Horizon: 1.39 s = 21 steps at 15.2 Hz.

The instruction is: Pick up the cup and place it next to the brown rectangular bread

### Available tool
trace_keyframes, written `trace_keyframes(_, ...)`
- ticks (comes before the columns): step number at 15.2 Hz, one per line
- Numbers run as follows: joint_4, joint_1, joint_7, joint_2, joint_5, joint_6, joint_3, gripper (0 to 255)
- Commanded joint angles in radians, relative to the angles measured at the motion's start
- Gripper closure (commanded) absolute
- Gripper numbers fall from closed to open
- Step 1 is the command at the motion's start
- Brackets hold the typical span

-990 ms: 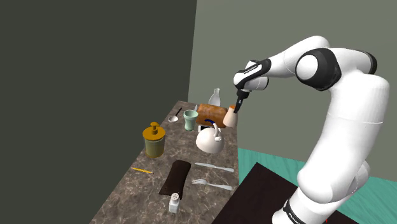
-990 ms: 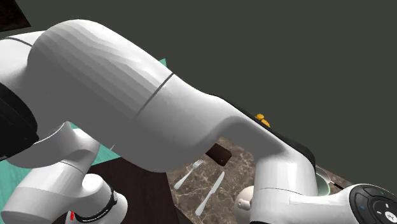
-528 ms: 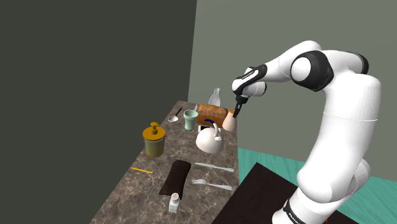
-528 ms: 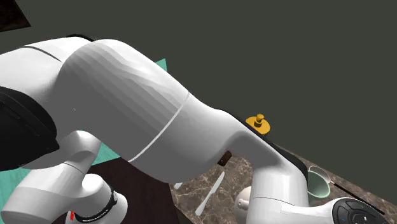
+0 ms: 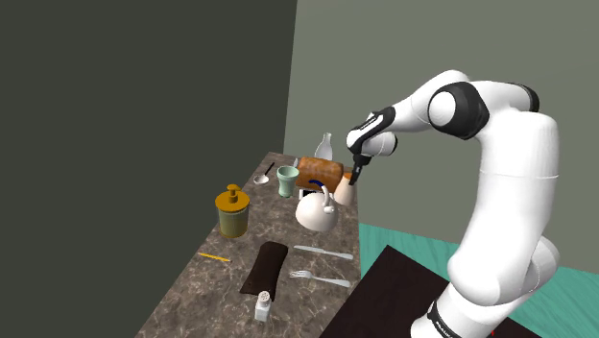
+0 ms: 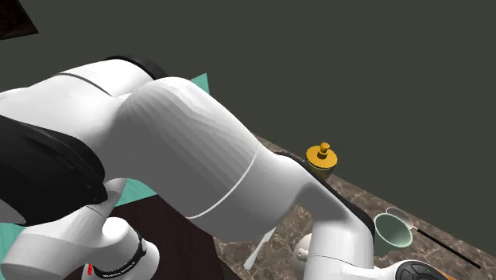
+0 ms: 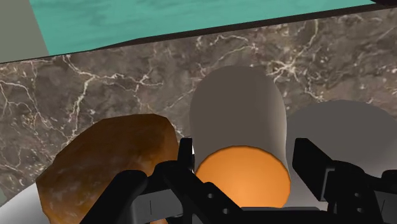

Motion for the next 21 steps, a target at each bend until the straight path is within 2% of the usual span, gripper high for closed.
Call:
trace_keyframes(1, -0.006, -0.003, -0.005, 0.015, 0.007, 0.021, 0.004, 255)
trace_keyframes(21, 0.018, -0.051, -0.065, 0.231, 0.081, 0.214, 0.069, 255)
